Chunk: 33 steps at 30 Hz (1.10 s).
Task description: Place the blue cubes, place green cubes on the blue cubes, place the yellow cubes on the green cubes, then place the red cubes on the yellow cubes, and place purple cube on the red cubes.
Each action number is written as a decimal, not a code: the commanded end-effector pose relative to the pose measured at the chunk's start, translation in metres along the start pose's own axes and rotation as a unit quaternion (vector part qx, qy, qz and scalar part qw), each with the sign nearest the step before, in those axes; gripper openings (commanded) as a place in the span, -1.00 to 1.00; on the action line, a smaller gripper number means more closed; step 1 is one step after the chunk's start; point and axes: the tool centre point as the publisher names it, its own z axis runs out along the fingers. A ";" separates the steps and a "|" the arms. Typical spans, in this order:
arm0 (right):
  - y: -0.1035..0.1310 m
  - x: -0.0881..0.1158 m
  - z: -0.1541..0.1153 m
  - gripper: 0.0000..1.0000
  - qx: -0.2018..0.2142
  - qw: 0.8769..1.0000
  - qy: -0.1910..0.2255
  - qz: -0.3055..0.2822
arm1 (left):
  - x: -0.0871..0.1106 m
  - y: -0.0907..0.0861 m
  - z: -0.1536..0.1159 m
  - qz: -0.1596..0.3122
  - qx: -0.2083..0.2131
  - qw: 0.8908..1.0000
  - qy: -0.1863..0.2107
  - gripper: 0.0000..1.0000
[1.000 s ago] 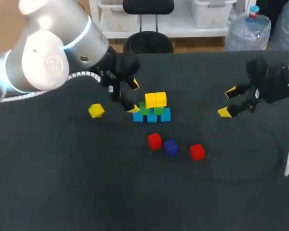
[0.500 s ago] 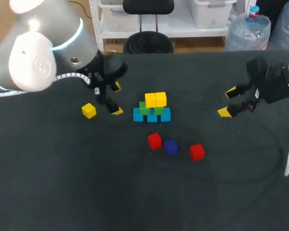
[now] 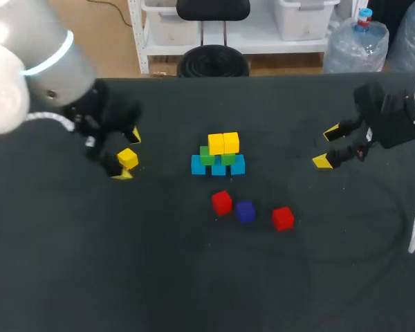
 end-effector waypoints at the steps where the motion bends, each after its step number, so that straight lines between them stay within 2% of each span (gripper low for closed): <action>1: -0.001 0.000 0.001 1.00 -0.001 1.000 -0.001 -0.001 | 0.011 0.015 -0.007 0.098 0.078 0.992 0.006 1.00; 8: -0.001 0.000 0.001 1.00 -0.001 1.000 -0.001 -0.001 | 0.007 0.036 0.000 0.173 0.106 0.979 0.034 1.00; 15: -0.001 0.000 0.001 1.00 -0.001 1.000 -0.001 -0.001 | 0.006 0.052 0.018 0.220 0.132 0.965 0.053 1.00; 19: -0.001 0.000 0.001 1.00 -0.001 1.000 -0.001 -0.001 | 0.013 0.060 0.024 0.234 0.144 0.960 0.059 0.96; 23: -0.001 0.000 0.001 1.00 -0.001 1.000 -0.001 -0.001 | 0.020 0.066 0.026 0.241 0.151 0.957 0.058 0.69; 28: -0.001 0.000 0.001 1.00 -0.001 1.000 -0.001 -0.001 | 0.031 0.072 0.032 0.242 0.161 0.955 0.065 0.61; 33: -0.001 0.000 0.001 1.00 -0.001 1.000 -0.001 -0.001 | 0.040 0.076 0.035 0.231 0.160 0.957 0.069 0.58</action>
